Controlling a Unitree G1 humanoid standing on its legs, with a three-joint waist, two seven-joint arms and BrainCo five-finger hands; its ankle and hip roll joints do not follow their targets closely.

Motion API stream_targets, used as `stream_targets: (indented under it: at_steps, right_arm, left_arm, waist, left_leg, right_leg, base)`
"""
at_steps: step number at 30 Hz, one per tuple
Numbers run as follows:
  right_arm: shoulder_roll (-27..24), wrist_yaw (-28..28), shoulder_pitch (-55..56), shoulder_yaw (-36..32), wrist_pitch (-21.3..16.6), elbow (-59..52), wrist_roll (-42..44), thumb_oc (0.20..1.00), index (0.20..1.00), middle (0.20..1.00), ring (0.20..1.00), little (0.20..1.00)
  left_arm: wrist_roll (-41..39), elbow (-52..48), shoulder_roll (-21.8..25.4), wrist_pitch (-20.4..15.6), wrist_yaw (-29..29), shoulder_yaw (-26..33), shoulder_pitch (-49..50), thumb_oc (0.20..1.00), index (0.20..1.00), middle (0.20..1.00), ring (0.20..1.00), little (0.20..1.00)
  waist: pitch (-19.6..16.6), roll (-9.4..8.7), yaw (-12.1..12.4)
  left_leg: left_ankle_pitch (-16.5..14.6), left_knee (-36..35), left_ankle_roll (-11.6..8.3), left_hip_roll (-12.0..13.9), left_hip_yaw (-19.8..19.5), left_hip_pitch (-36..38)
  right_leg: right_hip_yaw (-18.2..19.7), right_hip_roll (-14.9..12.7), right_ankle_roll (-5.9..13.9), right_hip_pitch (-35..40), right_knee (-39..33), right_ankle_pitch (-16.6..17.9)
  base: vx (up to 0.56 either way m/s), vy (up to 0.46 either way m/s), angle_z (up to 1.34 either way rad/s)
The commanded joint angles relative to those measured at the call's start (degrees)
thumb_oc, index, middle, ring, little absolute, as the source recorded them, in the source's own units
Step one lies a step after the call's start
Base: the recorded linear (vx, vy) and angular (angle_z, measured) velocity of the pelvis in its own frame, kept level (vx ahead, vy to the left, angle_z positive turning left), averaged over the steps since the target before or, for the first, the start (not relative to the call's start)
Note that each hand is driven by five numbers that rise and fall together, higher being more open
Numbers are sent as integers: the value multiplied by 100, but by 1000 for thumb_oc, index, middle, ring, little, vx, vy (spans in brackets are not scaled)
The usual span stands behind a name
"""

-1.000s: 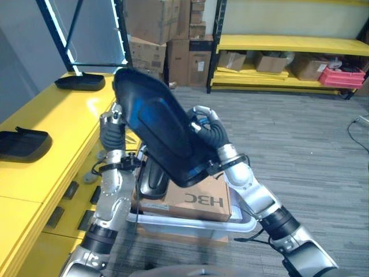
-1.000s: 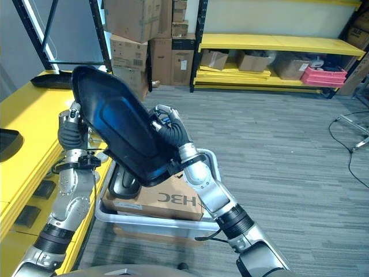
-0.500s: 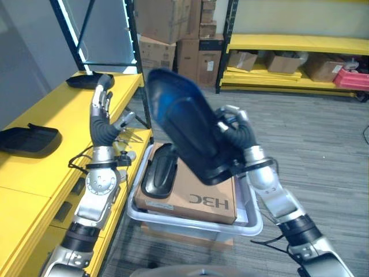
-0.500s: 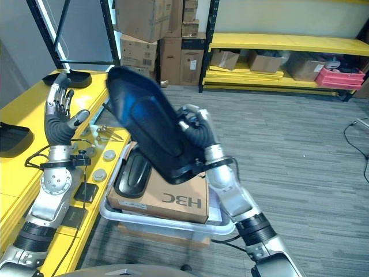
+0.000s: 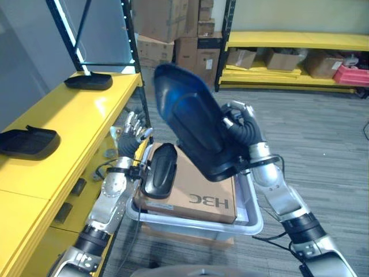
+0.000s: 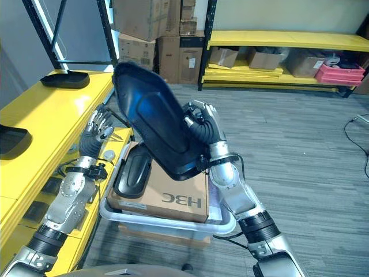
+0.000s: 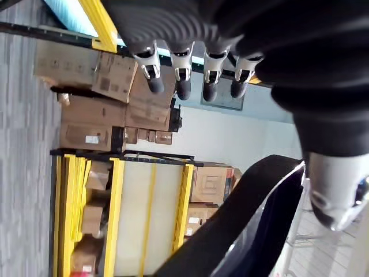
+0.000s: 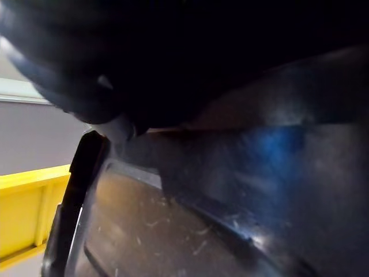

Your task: Move parts from the plastic box to the shelf.

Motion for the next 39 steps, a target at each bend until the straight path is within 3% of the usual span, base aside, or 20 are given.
stream_targets:
  at_steps: [1, 5, 12, 15, 19, 20, 29, 34, 39]
  right_arm:
    - [282, 19, -827, 63, -175, -492, -93, 200, 200, 200, 200, 200]
    - [306, 138, -994, 302, -185, -405, -56, 200, 200, 200, 200, 200]
    - [321, 353, -1154, 682, -253, -370, 40, 200, 200, 200, 200, 200]
    - [352, 505, -1225, 873, -303, -419, 130, 200, 200, 200, 200, 200]
    - [379, 879, -1308, 1201, -482, -713, 481, 200, 200, 200, 200, 200]
    - [401, 1001, -1328, 1268, -533, -832, 609, 200, 200, 200, 200, 200]
    - [612, 1586, -1416, 1753, -741, -1264, 1500, 200, 200, 200, 200, 200]
    - [729, 1814, -1375, 1890, -760, -1284, 2073, 200, 200, 200, 200, 200]
    - [785, 1965, -1379, 2101, -847, -1223, 2533, 200, 200, 200, 200, 200]
  left_arm:
    - [-816, 25, 143, -169, -355, -169, -594, 1000, 1000, 1000, 1000, 1000]
    - [-1274, -224, 205, -91, -625, -339, -646, 1000, 1000, 1000, 1000, 1000]
    - [-1326, -418, 318, -69, -745, -544, -814, 1000, 1000, 1000, 1000, 1000]
    - [-1225, -453, 352, -78, -736, -606, -918, 1000, 1000, 1000, 1000, 1000]
    - [-421, -402, 425, -67, -511, -600, -1113, 1000, 1000, 1000, 1000, 1000]
    - [-179, -368, 445, -40, -512, -601, -1155, 200, 200, 200, 200, 200]
    - [1496, -55, 617, -100, -190, -660, -1472, 200, 200, 200, 200, 200]
    - [1810, 31, 609, -208, 38, -659, -1499, 200, 200, 200, 200, 200]
    - [2304, 18, 493, -497, 657, -510, -1450, 200, 200, 200, 200, 200]
  waist:
    - [-106, -264, -5]
    - [-94, -257, -1]
    - [-77, -258, 16]
    - [-71, -253, 29]
    - [-60, -252, 42]
    - [-56, -250, 48]
    - [-19, -248, 83]
    - [-15, -241, 84]
    - [26, -261, 82]
  left_leg:
    - [-659, -2, 10, 82, -124, 251]
    - [-659, -2, 23, 71, -116, 255]
    - [-655, -2, 38, 54, -127, 248]
    - [-649, -2, 38, 48, -130, 244]
    - [-640, -2, 34, 38, -138, 225]
    - [-638, -2, 29, 35, -138, 221]
    - [-630, -2, 1, 32, -124, 218]
    - [-629, -2, -11, 37, -121, 235]
    - [-619, -2, -37, 39, -121, 231]
  right_leg:
    - [-178, -400, 302, 179, 14, -412]
    - [-167, -405, 303, 188, 14, -404]
    - [-163, -420, 305, 184, 14, -396]
    - [-165, -426, 301, 184, 14, -394]
    - [-172, -438, 299, 173, 14, -396]
    - [-178, -441, 299, 173, 14, -398]
    - [-210, -460, 314, 170, 14, -404]
    - [-229, -468, 319, 186, 14, -414]
    - [-234, -465, 316, 180, 14, -416]
  base:
    - [0, 0, 0]
    - [0, 0, 0]
    - [0, 0, 0]
    - [0, 0, 0]
    - [0, 0, 0]
    - [0, 0, 0]
    - [0, 0, 0]
    - [0, 0, 0]
    - [0, 0, 0]
